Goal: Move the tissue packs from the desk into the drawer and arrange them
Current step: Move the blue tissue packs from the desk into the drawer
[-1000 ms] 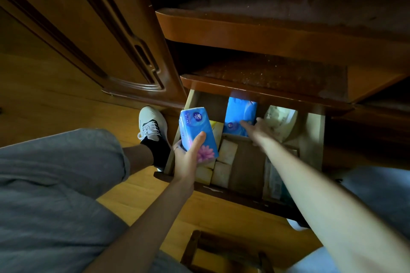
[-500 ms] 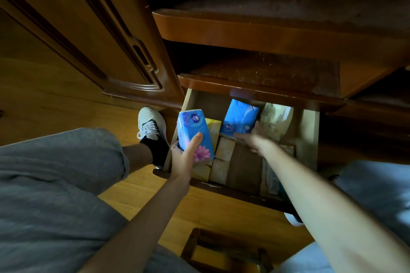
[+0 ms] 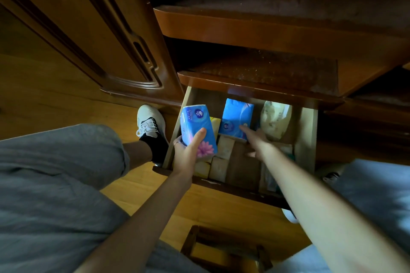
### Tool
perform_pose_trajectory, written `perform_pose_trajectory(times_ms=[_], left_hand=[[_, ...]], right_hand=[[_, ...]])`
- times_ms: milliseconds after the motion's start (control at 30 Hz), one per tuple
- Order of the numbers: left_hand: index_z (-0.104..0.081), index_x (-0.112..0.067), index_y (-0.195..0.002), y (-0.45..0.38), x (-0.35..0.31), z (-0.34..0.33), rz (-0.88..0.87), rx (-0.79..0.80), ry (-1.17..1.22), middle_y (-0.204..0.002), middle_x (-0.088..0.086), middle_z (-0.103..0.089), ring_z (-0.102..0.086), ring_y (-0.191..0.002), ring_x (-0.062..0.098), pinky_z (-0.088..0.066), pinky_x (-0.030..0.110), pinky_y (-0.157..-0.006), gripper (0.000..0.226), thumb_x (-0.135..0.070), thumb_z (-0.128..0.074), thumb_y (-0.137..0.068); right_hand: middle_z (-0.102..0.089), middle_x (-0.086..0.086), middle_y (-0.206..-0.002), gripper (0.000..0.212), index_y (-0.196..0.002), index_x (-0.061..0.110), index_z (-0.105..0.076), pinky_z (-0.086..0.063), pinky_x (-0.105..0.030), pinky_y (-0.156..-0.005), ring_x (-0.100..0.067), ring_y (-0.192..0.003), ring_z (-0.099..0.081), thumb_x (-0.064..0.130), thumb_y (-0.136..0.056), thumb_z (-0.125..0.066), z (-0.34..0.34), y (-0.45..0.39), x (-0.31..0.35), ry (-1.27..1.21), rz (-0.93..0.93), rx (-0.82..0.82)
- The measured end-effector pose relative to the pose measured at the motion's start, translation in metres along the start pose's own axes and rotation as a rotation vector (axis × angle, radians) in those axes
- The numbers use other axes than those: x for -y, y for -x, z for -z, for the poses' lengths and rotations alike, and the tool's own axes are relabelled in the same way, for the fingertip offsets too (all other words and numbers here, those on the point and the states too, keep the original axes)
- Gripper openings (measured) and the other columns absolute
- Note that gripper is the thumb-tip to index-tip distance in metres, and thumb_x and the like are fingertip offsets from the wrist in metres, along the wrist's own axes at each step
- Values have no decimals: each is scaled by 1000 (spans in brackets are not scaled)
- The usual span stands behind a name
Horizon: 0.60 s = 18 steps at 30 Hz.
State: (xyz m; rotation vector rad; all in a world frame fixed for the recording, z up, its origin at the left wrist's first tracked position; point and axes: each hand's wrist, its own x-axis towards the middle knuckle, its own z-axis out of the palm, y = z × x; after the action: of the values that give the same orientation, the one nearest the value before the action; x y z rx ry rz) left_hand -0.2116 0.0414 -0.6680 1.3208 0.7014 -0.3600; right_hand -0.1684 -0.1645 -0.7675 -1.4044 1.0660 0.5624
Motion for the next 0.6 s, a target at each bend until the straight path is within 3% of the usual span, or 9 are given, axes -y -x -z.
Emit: perform_pose_trajectory(times_ms=[100, 200, 300, 400, 600], left_hand=[[-48, -6, -131, 1, -1, -1, -20, -2, -5, -101, 15, -75, -76, -77, 22, -60, 25, -60, 66, -39, -78, -82], [-49, -6, -131, 2, -2, -3, -15, -17, -11, -94, 8, -76, -77, -76, 20, -60, 25, -59, 65, -37, -79, -82], [-49, -5, -129, 1, -2, -4, -18, -36, -26, -91, 7, -76, -77, -74, 19, -60, 25, -59, 64, -37, -79, -83], [-48, -5, -132, 1, -1, -1, -21, -36, -48, -106, 13, -74, -76, -84, 22, -61, 26, -65, 67, -38, -78, -83], [-50, -5, -130, 3, 2, 0, -20, -50, -77, -108, 13, -73, -76, -82, 20, -58, 21, -60, 65, -39, -79, -82]], right_hand=[[-54, -12, -142, 80, -147, 17, -45, -44, -52, -103, -33, -124, -53, 69, -88, -58, -18, 18, -13, -109, -48, -78], [-57, -9, -141, 75, -145, 22, -51, -41, -37, -89, -26, -112, -58, 75, -94, -36, -39, 40, -27, -201, -37, 54], [-53, -8, -149, 74, -151, 27, -45, -32, -40, -100, -29, -134, -49, 75, -96, -28, -45, 49, -32, -123, 48, 123], [-45, -7, -156, 73, -154, 27, -40, -26, -45, -117, -31, -145, -39, 71, -99, -22, -36, 48, -31, -105, 60, 169], [-48, -10, -154, 69, -152, 23, -42, -26, -45, -114, -30, -139, -46, 68, -101, -29, -30, 52, -24, 7, 26, 128]])
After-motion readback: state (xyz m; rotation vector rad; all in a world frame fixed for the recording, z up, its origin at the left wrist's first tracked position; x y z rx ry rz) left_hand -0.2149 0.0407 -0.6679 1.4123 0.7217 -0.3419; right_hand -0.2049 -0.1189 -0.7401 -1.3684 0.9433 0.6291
